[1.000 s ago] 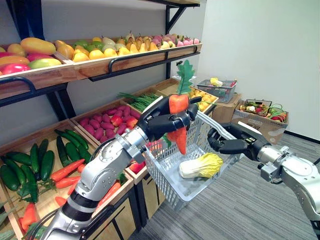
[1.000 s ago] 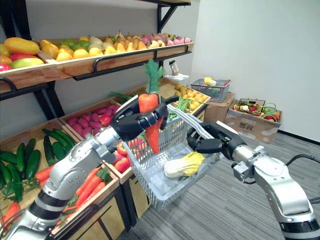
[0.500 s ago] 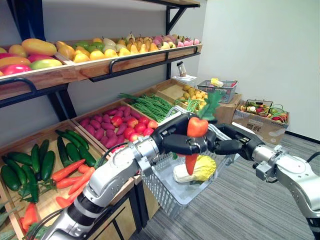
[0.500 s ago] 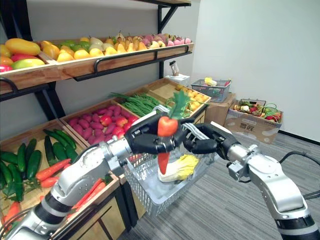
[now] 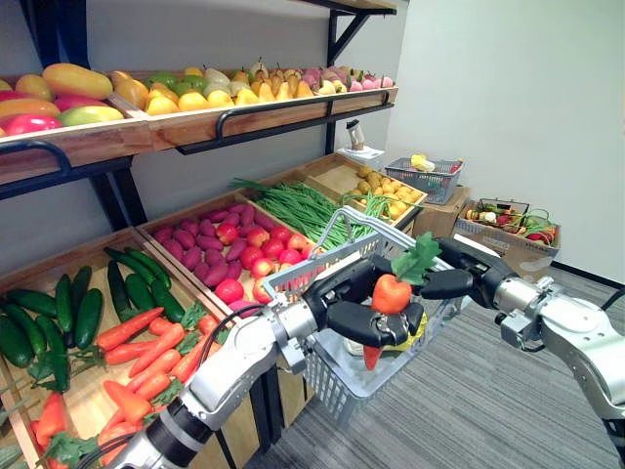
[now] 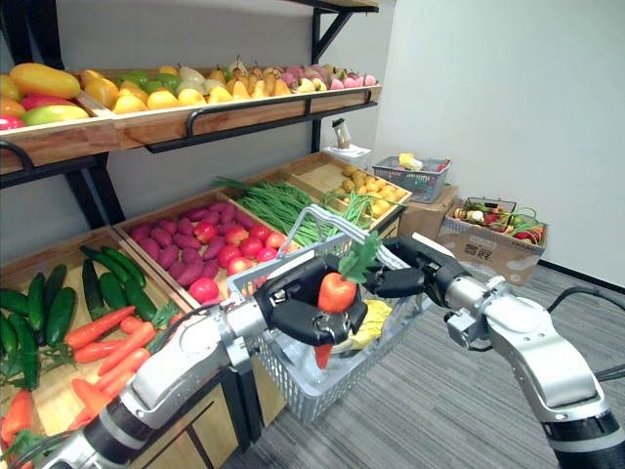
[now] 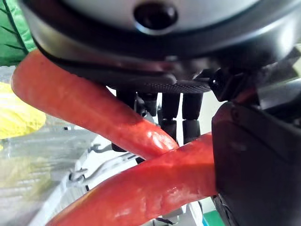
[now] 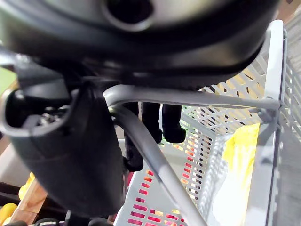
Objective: Pick vegetable in the basket
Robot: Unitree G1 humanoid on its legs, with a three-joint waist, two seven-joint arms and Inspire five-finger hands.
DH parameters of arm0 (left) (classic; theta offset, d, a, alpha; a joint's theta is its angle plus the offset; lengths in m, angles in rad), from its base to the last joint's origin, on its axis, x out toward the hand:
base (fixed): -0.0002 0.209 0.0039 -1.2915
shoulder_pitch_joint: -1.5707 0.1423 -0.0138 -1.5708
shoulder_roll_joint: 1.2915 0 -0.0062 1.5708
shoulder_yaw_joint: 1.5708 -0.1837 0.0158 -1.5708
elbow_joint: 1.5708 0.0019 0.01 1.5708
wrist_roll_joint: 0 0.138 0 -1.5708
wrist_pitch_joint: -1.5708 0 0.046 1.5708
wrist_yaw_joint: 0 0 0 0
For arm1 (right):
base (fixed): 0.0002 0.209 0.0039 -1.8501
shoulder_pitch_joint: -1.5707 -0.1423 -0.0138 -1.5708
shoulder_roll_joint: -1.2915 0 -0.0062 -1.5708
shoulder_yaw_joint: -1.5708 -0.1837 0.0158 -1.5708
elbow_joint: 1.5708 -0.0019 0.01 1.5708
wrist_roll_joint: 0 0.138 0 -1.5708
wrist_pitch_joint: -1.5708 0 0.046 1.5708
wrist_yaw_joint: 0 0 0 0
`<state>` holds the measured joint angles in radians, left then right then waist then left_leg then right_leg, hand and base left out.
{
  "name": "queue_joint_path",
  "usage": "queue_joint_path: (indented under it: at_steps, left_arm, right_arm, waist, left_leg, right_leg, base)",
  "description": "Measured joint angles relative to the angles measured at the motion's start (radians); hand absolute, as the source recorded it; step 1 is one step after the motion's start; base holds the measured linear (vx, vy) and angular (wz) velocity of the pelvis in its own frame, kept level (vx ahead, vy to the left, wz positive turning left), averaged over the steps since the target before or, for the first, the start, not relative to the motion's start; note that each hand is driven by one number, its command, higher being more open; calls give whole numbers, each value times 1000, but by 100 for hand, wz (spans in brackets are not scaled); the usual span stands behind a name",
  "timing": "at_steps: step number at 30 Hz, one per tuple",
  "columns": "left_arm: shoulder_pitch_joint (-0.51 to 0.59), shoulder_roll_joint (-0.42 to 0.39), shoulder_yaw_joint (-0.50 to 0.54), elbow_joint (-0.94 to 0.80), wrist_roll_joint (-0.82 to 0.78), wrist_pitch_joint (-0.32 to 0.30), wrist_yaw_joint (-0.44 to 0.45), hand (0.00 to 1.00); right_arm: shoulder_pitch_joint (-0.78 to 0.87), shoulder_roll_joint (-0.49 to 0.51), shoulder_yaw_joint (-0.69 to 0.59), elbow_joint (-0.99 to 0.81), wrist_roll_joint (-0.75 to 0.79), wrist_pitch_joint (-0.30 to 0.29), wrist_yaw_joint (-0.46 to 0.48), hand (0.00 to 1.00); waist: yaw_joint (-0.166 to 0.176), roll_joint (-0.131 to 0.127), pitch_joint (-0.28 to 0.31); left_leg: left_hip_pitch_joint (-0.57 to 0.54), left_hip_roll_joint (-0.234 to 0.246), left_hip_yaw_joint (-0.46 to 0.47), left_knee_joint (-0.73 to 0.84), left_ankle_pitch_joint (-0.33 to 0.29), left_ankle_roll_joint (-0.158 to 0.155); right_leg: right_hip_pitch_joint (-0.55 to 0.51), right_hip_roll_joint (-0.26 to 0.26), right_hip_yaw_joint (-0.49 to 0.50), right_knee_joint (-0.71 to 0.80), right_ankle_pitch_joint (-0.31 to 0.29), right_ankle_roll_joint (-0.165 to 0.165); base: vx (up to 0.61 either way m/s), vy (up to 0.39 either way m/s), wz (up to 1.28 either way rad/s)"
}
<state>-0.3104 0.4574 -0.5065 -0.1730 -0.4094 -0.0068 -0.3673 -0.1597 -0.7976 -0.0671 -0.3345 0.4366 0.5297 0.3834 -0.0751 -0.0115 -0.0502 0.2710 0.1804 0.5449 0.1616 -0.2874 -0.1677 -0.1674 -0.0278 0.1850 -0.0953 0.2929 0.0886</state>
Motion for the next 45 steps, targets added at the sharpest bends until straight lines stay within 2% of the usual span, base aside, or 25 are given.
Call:
queue_joint_path:
  at_steps: [4, 10, 16, 19, 20, 30, 36, 45]
  left_arm:
    - [22, -21, 0, 32, 121, -78, 48, 0]
    - [22, -55, 1, 81, 297, -157, 97, 0]
    - [20, -60, 2, 99, 456, -226, 131, 0]
    - [19, -60, 2, 100, 495, -239, 141, 0]
    - [19, -59, 2, 100, 506, -243, 144, 100]
    - [17, -59, 3, 87, 690, -267, 193, 100]
    - [7, -54, 3, 79, 729, -268, 202, 100]
    - [-23, -19, 3, 54, 719, -268, 201, 100]
  right_arm:
    - [0, 0, 19, 0, 0, 0, 5, 0]
    - [0, 0, 20, 3, -5, 0, 22, 0]
    - [0, 0, 20, 6, -4, 0, 30, 0]
    - [0, 0, 20, 6, -4, 0, 31, 0]
    - [0, 0, 19, 6, -4, 0, 33, 0]
    - [1, 1, 18, 16, -4, 0, 52, 0]
    - [1, 3, 9, 16, -3, -1, 55, 0]
    - [1, 8, -8, 14, -2, -8, 69, 0]
  waist:
    - [0, -5, 0]
    - [-6, -6, 1]
    - [-16, -6, 1]
    - [-18, -6, 1]
    - [-18, -6, 1]
    - [-20, -7, 2]
    - [-20, -6, 4]
    - [-23, 12, 33]
  left_leg:
    - [-2, 0, -4, 0, 0, 0]
    - [-6, 0, -6, 0, 3, 0]
    - [-7, 0, -6, -1, 7, -1]
    - [-7, 0, -6, -1, 7, -1]
    - [-7, 0, -6, -1, 7, -1]
    - [-9, 1, -7, -1, 7, -1]
    - [-13, 0, -8, -1, 7, -1]
    - [-12, 0, -8, -1, 7, -1]
  right_leg:
    - [0, 0, -2, 0, 0, 0]
    - [-5, 0, -2, 0, -1, 0]
    - [-8, 0, -2, 0, -5, 2]
    - [-8, 0, -3, 0, -5, 2]
    - [-8, 0, -5, 0, -5, 2]
    - [-10, -2, -14, 0, -7, 2]
    - [-22, -2, -15, 7, -10, 3]
    - [-22, 0, -12, 7, -10, 3]
  base:
    - [0, 0, 0]
    - [0, 0, 0]
    - [0, 0, 0]
    - [0, 0, 0]
    - [0, 0, 0]
    - [0, 0, 0]
    - [0, 0, 0]
    - [0, 0, 0]
